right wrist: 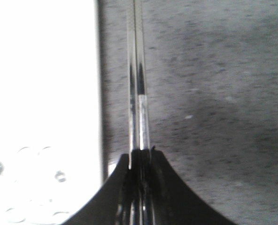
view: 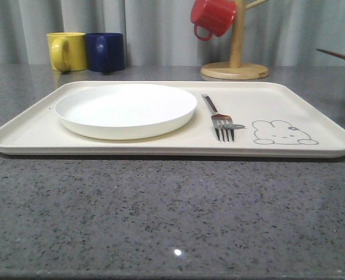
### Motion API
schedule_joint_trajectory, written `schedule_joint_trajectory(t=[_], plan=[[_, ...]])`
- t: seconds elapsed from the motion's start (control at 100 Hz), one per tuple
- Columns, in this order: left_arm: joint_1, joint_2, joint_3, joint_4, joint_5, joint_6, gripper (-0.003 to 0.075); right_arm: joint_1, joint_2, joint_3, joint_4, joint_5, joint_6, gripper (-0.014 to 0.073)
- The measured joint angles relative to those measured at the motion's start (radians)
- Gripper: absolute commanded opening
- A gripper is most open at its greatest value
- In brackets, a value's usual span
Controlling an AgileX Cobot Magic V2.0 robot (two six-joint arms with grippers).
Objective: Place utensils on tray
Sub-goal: 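Grasp the chopsticks with the right gripper and lift them, then lower the chopsticks beside the fork and open the right gripper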
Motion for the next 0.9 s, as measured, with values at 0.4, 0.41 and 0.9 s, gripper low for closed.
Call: schedule_joint_trajectory(t=[0.4, 0.41, 0.9], plan=[[0.0, 0.0, 0.0, 0.0, 0.0, 0.0, -0.0018, 0.28, 0.02, 0.0, -0.11, -0.082, 0.291, 0.0006], [0.0, 0.0, 0.0, 0.0, 0.0, 0.0, -0.0018, 0.283, 0.024, 0.0, -0.123, -0.084, 0.302, 0.0006], [0.0, 0.0, 0.0, 0.0, 0.0, 0.0, -0.0018, 0.385, 0.171, 0.0, -0.189, -0.185, 0.482, 0.0006]])
